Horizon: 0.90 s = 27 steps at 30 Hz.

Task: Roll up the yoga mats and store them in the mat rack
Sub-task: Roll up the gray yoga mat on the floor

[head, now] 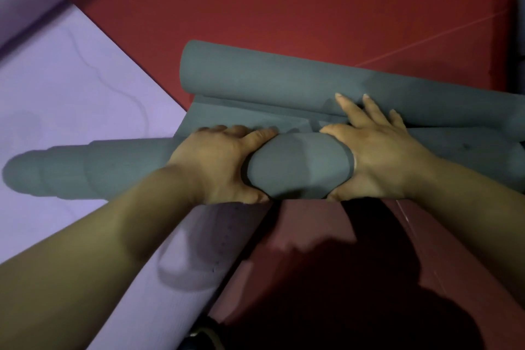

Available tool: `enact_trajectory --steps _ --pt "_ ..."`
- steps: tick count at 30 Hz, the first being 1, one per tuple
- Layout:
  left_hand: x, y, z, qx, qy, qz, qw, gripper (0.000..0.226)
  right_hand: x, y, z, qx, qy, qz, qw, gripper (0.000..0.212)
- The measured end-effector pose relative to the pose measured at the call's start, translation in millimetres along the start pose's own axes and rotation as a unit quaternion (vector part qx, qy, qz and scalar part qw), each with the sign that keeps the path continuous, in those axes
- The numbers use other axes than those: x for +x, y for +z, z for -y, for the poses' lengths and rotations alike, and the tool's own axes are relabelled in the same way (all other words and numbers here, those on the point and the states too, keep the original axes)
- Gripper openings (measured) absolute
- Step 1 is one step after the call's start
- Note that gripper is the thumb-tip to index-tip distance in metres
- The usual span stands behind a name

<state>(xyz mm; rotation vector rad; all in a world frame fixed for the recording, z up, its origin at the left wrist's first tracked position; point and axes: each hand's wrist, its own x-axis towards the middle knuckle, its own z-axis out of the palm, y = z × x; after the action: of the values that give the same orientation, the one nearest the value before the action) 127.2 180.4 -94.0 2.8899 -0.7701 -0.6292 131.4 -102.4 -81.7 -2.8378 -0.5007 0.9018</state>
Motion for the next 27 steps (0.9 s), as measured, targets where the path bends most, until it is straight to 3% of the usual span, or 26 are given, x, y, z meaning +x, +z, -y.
enact_trajectory --steps 10,15,18,23,27 --pt "-77 -15 -43 0.003 0.005 -0.002 1.000 0.116 -82 11 28 0.005 0.002 -0.018 1.000 0.122" --pt "-109 -4 -59 -0.021 0.020 0.026 0.999 0.110 -113 34 41 0.030 0.010 0.032 0.999 0.121" --pt "-106 32 -60 -0.045 0.006 0.084 0.995 0.112 -109 71 41 0.045 0.024 0.078 0.996 0.120" --pt "-89 64 -42 -0.053 -0.004 0.096 0.994 0.119 -78 103 43 0.042 0.063 -0.044 0.996 0.108" --pt "-76 55 -30 -0.015 -0.002 0.054 0.998 0.119 -56 94 37 0.070 0.086 -0.070 0.991 0.103"
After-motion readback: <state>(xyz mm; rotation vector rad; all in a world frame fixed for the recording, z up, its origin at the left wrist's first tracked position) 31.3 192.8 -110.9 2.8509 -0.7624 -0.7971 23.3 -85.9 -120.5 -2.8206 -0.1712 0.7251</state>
